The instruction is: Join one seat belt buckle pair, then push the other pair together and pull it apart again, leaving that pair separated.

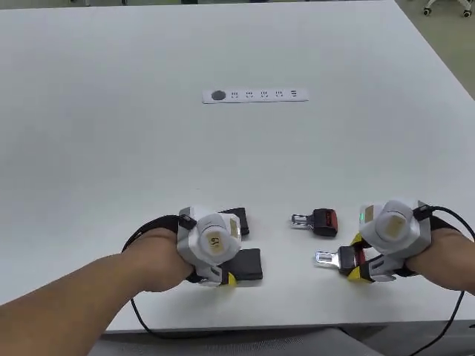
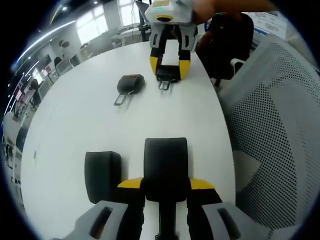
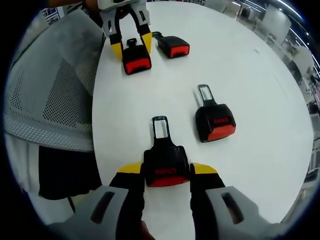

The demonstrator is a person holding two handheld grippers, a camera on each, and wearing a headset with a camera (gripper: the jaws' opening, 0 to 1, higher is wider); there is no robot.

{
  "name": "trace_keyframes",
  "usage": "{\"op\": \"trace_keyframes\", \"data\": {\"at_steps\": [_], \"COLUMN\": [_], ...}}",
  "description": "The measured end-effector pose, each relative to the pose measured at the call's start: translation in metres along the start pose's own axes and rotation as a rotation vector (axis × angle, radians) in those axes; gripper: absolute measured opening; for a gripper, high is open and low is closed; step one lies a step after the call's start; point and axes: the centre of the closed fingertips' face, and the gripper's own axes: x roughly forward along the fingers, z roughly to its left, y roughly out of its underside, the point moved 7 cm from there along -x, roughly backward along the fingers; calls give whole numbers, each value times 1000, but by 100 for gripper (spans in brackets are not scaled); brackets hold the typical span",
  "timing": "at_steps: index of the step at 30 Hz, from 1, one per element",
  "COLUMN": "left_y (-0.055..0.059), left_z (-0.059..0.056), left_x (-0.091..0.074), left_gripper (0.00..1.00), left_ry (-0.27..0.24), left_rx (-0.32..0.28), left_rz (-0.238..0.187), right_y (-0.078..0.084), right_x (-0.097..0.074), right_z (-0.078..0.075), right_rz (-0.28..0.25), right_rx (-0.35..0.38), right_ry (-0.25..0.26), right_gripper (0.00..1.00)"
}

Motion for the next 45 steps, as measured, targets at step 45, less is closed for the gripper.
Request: {"op": "trace_keyframes", "data": {"at_steps": [45], "left_y": [1], "left_z": [1], "left_x": [1], "left_gripper": [33], "left_ry": [2], "left_rx": [-49], "left_rz": [27], "right_y": [-87], "right_x": [38], "right_z": [27], "right_rz": [-90], "right_rx": [-130], "right_ry": [-26], "right_gripper": [34]}}
